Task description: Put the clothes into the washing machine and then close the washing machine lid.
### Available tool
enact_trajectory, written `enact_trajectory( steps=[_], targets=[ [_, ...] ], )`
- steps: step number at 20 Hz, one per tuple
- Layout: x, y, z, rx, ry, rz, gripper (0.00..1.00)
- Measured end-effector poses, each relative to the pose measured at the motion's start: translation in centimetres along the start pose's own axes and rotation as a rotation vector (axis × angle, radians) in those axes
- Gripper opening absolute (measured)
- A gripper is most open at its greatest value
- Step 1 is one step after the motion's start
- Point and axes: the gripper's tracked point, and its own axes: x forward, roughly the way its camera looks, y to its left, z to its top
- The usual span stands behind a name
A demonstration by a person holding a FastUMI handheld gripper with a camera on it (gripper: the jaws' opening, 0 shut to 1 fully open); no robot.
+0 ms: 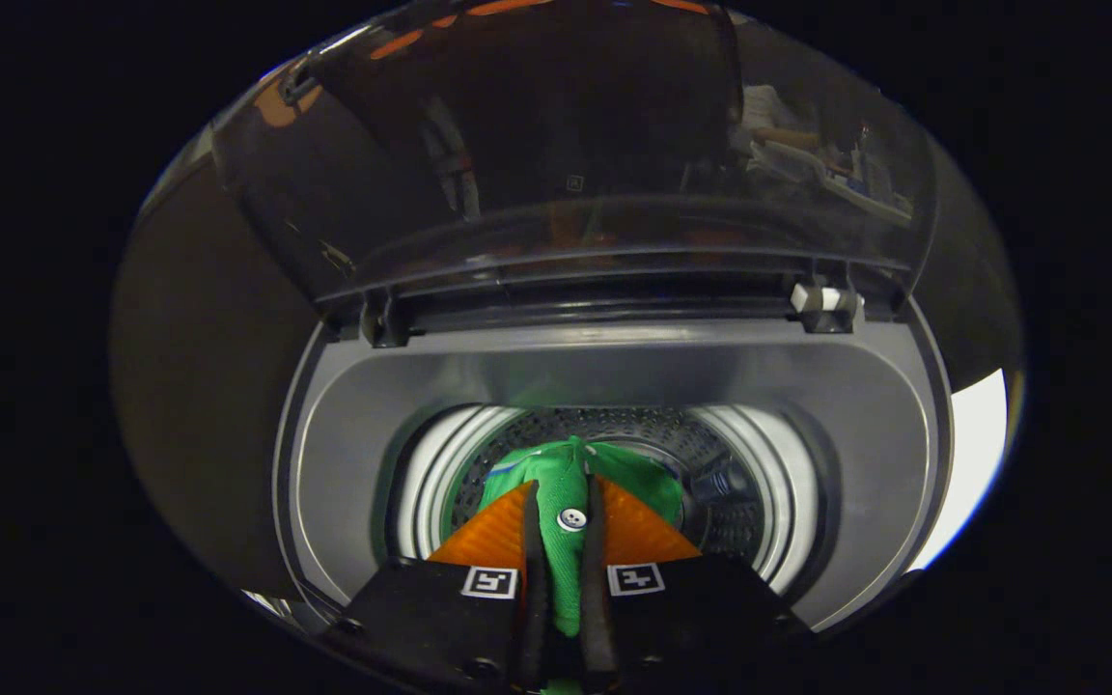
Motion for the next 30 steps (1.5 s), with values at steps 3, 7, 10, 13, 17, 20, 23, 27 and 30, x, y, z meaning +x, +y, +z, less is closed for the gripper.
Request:
enact_trajectory(
  steps=[3, 7, 10, 13, 17, 20, 23, 27, 30],
  targets=[
    [0.8, -0.1, -0.8, 0.015, 0.058, -0.011, 0.21],
    [0.8, 0.0, -0.8, 0.019, 0.053, -0.029, 0.57],
    [0.1, -0.1, -1.0, 0.015, 0.043, -0.034, 1.0],
    [-0.8, 0.1, -0.9, 0.019, 0.016, -0.033, 0.99],
    [-4.1, 1.2, 0.0, -0.009, -0.086, -0.007, 0.99],
    [-7.4, 1.4, 1.6, -0.034, -0.184, -0.022, 0.99],
    [-11.2, 2.4, 4.0, -0.046, -0.279, -0.013, 0.99],
    [-16.6, 3.7, 8.7, -0.056, -0.453, 0.008, 0.99],
    [-21.5, 4.5, 13.2, -0.062, -0.571, 0.019, 0.99]
  ],
)
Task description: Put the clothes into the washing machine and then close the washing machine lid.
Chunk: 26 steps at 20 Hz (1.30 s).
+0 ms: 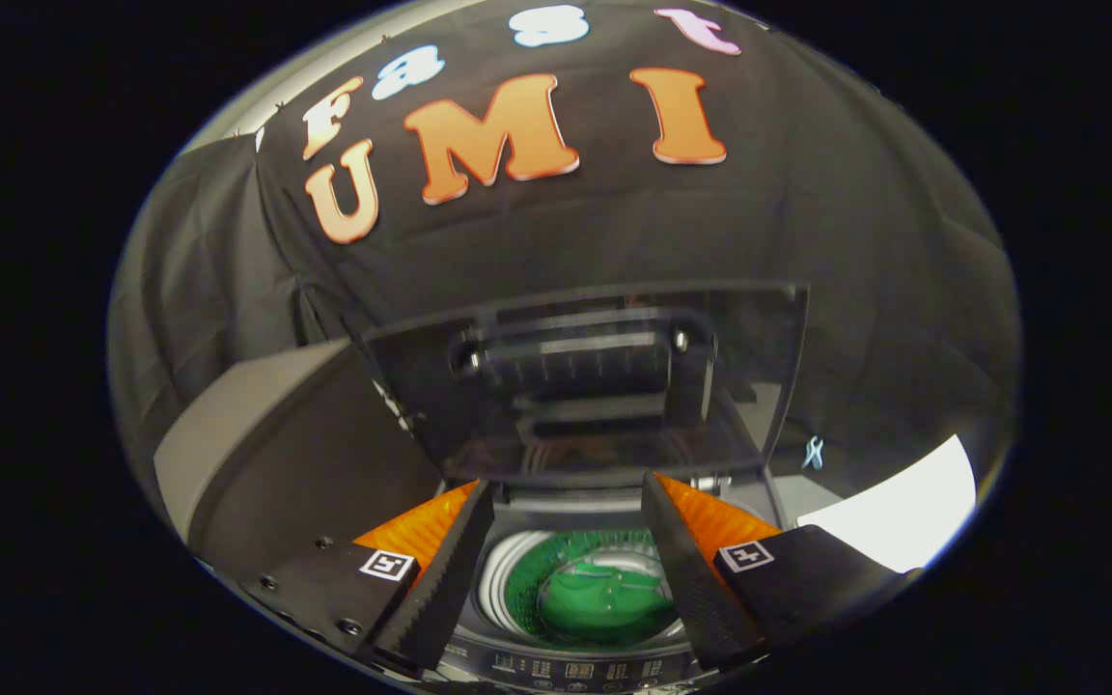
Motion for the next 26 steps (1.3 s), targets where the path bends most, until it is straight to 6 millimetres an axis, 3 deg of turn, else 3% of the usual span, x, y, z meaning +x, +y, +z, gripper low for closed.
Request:
enact_trajectory(
  steps=[4, 7, 11, 14, 17, 26],
  targets=[
    [-1.7, 1.6, 7.9, -0.019, -0.127, 0.011, 0.99],
    [-1.8, 3.2, 14.3, -0.055, -0.202, 0.02, 0.98],
    [0.3, 2.9, 19.4, -0.11, -0.24, 0.004, 0.99],
    [4.6, 2.3, 19.9, -0.122, -0.204, -0.02, 0.98],
    [8.0, 1.2, 19.2, -0.108, -0.151, -0.054, 0.99],
    [14.3, -1.5, 15.9, -0.077, -0.035, -0.129, 0.99]
  ],
)
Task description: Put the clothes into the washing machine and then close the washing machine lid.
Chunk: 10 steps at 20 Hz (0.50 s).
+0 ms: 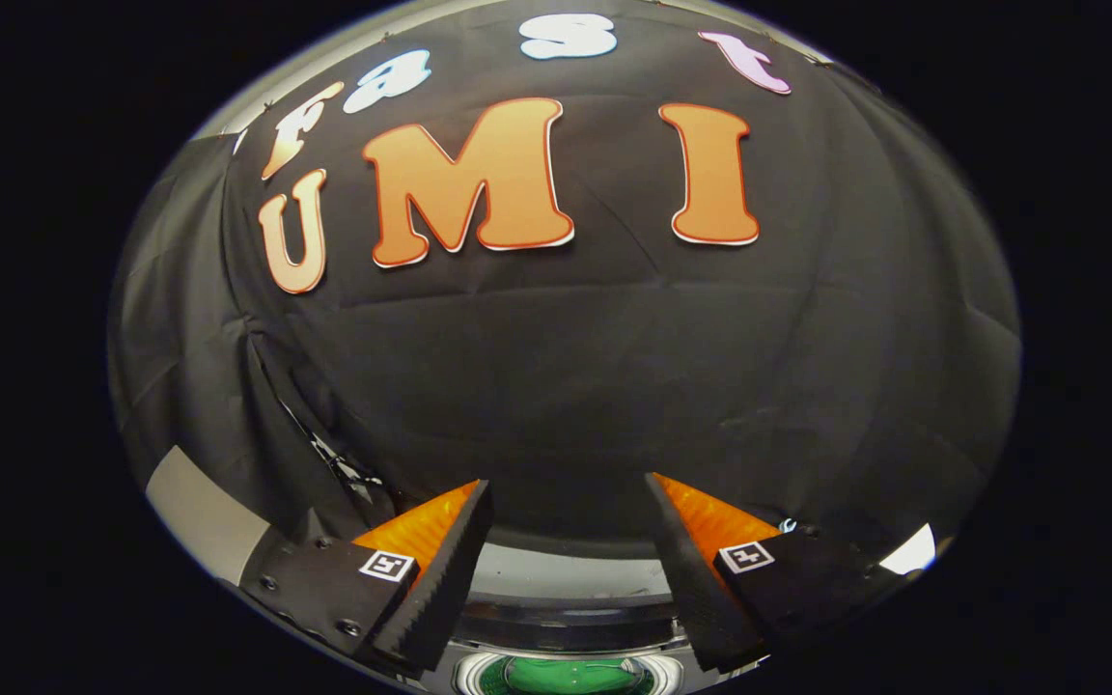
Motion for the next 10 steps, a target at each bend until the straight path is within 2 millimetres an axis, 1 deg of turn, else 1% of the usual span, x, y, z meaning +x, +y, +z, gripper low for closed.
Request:
enact_trajectory(
  steps=[3, 4, 5, 6, 9, 10],
  targets=[
    [0.7, -0.6, -2.7, 0.028, 0.064, -0.016, 0.99],
    [0.6, -0.5, -3.3, 0.039, 0.08, -0.012, 0.99],
    [0.3, -0.7, -2.8, 0.013, 0.044, -0.022, 0.99],
    [0.7, -0.8, -3.1, -0.007, 0.048, -0.028, 0.99],
    [0.0, -0.6, -3.1, -0.011, 0.024, -0.023, 0.97],
    [-0.6, -0.7, -3.4, -0.012, 0.016, -0.02, 0.97]
  ],
)
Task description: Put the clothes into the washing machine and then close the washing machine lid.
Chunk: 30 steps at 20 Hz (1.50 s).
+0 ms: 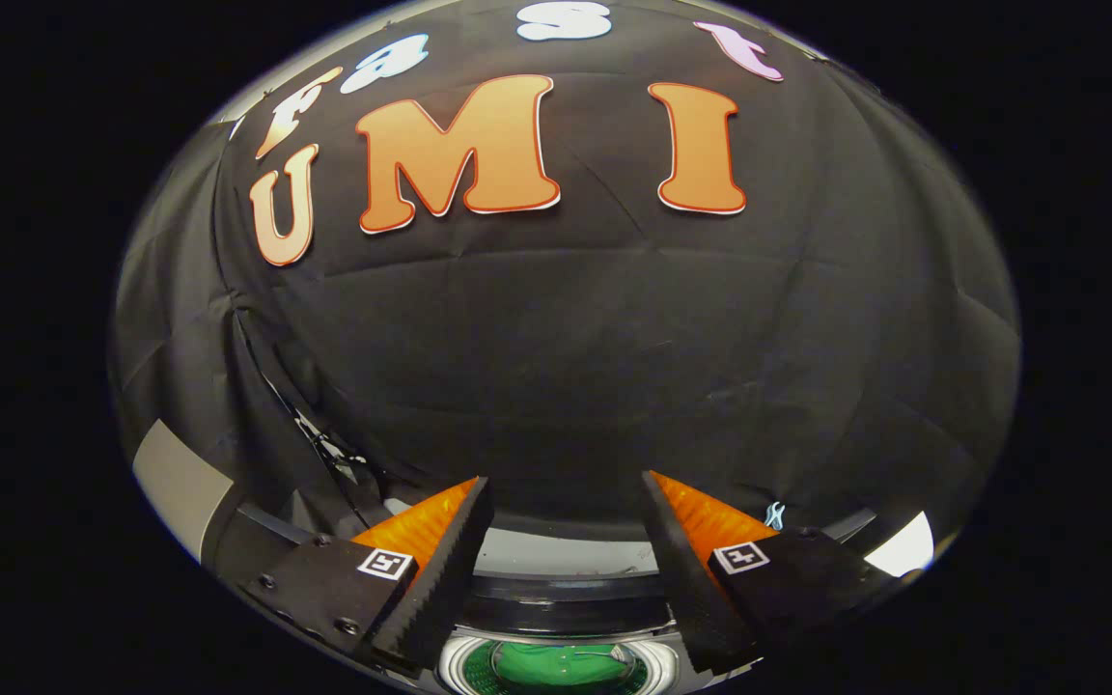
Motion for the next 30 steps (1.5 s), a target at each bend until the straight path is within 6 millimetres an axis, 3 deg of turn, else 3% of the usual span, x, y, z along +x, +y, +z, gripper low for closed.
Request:
enact_trajectory(
  steps=[9, 15, 24, 30],
  targets=[
    [-5.2, 0.2, -2.3, -0.009, -0.063, 0.012, 0.98],
    [-8.7, 0.3, -5.1, -0.009, -0.058, 0.008, 0.97],
    [-12.3, 0.5, -10.5, 0.014, 0.039, 0.012, 0.97],
    [-13.8, 0.5, -11.7, 0.027, 0.058, -0.004, 0.97]
  ],
)
